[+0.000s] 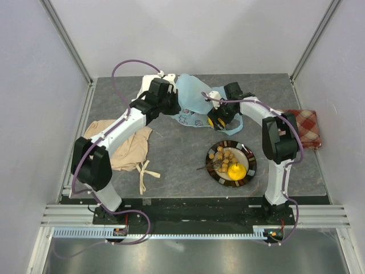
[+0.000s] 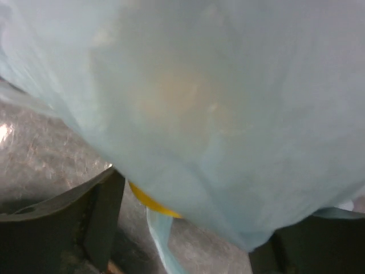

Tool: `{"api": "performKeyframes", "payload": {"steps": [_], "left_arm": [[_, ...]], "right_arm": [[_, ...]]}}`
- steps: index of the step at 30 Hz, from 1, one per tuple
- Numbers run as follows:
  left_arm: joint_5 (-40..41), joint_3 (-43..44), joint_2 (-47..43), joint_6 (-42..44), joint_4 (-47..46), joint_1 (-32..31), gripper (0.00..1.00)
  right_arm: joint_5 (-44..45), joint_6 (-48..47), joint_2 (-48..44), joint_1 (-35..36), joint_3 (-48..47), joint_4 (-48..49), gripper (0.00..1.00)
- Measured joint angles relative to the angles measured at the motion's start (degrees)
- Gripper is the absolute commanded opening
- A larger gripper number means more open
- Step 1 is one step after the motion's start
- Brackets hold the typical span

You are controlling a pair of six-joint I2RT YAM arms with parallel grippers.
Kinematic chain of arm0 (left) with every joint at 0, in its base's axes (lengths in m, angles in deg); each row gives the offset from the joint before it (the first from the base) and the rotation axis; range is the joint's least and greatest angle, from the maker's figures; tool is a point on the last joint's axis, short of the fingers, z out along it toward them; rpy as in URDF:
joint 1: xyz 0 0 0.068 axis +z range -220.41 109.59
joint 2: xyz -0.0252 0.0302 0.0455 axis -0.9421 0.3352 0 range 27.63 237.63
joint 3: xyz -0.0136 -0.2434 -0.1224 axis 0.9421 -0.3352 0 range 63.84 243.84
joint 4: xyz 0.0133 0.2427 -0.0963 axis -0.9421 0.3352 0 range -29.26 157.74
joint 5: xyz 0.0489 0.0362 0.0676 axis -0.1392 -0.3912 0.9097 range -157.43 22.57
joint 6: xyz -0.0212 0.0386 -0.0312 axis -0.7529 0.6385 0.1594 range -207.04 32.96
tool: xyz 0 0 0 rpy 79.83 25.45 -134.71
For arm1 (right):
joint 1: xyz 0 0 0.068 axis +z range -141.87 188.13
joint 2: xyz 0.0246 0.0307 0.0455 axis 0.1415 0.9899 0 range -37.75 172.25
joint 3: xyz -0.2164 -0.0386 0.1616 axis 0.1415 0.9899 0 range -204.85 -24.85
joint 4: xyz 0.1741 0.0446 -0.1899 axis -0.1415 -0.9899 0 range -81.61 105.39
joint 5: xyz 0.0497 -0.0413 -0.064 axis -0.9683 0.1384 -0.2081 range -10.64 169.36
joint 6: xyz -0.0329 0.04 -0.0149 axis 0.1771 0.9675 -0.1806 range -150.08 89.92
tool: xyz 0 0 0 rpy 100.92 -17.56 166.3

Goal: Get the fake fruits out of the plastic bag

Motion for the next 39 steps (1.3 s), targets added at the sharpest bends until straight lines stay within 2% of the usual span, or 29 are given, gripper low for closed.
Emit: {"api": "performKeyframes", "payload": {"steps": [4, 8, 12, 20, 32, 33, 34, 39], "left_arm": [[-2.25, 2.34, 2.12, -0.52, 0.20, 0.02, 0.03], [-3.89, 4.68, 2.95, -0.74, 0.00, 0.02, 0.03], [-4.46, 6.25, 3.39, -0.74, -0.02, 0.02, 0.03], [-5.11, 7.63, 4.31, -0.72, 0.00, 0.02, 0.03], [-5.05, 7.67, 4.42, -0.70, 0.04, 0.02, 0.03], [-5.07, 7.74, 4.50, -0.70, 0.04, 0.02, 0.03], [-5.07, 7.82, 4.61, -0.70, 0.07, 0.02, 0.03], [-5.07, 8.28, 5.40, -0.70, 0.04, 0.02, 0.04]], "right_arm": [[-2.08, -1.18, -3.76, -2.54, -0.04, -4.90, 0.88], [-5.35, -3.93, -10.86, -5.46, -0.04, -9.86, 0.82], [-10.21, -5.31, -14.23, -5.46, -0.28, -11.19, 0.82], [-15.89, -5.18, -3.13, -3.13, -5.77, -13.16, 0.82], [-13.31, -5.20, -0.61, -1.31, -7.93, -10.78, 0.85], [-13.16, -4.96, -0.15, -1.25, -8.35, -10.40, 0.87], [-12.92, -4.57, 0.48, -1.18, -8.81, -9.84, 0.94], [-10.27, -2.58, 4.04, -0.17, -9.92, -7.15, 0.91]]}}
